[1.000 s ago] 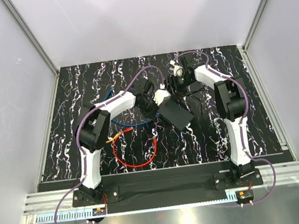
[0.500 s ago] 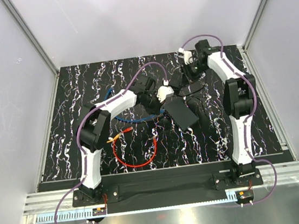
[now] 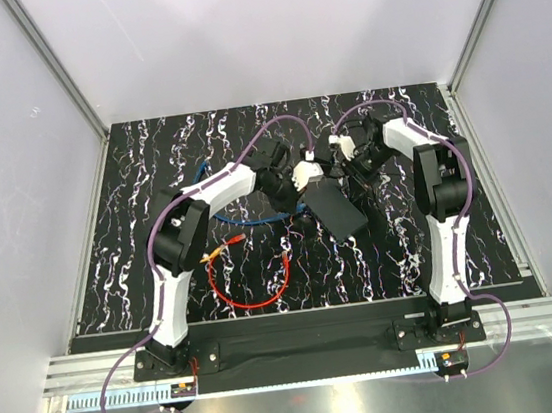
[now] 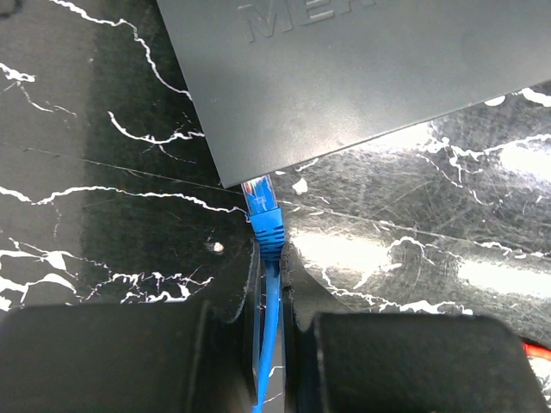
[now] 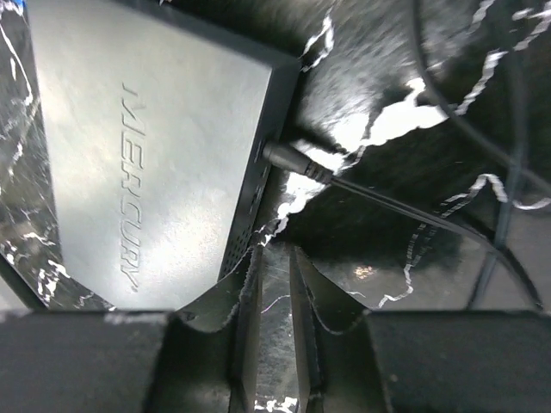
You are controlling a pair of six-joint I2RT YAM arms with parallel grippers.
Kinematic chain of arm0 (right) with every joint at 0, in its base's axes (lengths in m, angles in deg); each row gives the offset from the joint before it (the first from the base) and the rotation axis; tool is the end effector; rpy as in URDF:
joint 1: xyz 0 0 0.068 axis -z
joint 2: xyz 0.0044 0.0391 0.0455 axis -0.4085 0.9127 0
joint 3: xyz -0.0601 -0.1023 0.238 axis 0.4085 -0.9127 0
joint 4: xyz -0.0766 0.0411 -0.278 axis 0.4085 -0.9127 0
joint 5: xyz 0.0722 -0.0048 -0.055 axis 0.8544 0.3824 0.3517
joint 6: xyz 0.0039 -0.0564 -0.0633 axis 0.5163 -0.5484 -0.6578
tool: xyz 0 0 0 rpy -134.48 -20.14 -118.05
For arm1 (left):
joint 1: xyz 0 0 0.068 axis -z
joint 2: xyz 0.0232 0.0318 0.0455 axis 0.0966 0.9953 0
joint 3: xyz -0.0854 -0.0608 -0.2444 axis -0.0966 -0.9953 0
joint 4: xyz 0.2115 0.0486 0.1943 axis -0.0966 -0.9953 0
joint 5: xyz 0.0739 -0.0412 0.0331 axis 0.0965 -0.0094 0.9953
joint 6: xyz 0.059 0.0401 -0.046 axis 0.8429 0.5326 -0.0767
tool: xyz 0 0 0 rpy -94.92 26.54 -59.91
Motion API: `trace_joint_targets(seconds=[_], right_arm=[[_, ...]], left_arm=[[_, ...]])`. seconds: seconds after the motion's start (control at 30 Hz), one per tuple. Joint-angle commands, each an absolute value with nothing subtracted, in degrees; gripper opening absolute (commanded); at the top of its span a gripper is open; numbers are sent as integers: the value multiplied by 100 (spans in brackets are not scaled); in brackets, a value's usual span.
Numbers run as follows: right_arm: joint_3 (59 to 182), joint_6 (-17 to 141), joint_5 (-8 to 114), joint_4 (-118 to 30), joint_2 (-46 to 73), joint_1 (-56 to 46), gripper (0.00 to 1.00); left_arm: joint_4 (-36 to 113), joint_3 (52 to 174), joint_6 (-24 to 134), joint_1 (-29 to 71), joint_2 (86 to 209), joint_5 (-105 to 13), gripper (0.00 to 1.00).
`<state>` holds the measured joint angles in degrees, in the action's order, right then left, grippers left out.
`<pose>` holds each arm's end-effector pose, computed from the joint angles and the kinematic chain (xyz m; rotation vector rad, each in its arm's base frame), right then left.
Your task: Insert the plug into the switch port
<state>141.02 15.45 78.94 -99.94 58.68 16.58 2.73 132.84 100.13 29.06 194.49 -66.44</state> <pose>0.4393 0.0997 0.0941 -1.1488 2.5786 0.7984 0.3801 -0.3058 0.1157 1.5932 2.0919 -0.6790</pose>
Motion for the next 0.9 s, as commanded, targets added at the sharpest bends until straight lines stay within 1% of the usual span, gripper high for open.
trace_joint_targets(seconds=[0.0, 0.17, 0.27, 0.43, 0.57, 0.67, 0.7, 0.8, 0.87], right_arm=[[13946, 1092, 8156, -9708, 5374, 1620, 26], [13358, 943, 8691, -9384, 5058, 1507, 29], [12848, 706, 8981, -9269, 4699, 1392, 32], [11820, 283, 9124, -8962, 4039, 1111, 43], [11634, 161, 8869, -8558, 3696, 1233, 44], [11669, -147, 8842, -8592, 3546, 1435, 45], [11713, -243, 8868, -8627, 3511, 1488, 47], [11678, -761, 8904, -8557, 3326, 1611, 49], [11669, -1446, 9000, -8565, 3308, 1655, 49]], left_arm=[[294, 13630, 10369, 2900, 19431, -7092, 0], [74, 13613, 10711, 2785, 19475, -7531, 0], [-84, 13639, 10948, 2715, 19511, -7663, 0], [-426, 13674, 11406, 2627, 19554, -7699, 0], [-612, 13701, 11644, 2618, 19607, -7795, 0], [-708, 13744, 11740, 2610, 19633, -7848, 0], [-744, 13771, 11758, 2618, 19642, -7849, 0], [-831, 13823, 11864, 2618, 19651, -7840, 0], [-893, 13876, 11846, 2618, 19686, -7813, 0]])
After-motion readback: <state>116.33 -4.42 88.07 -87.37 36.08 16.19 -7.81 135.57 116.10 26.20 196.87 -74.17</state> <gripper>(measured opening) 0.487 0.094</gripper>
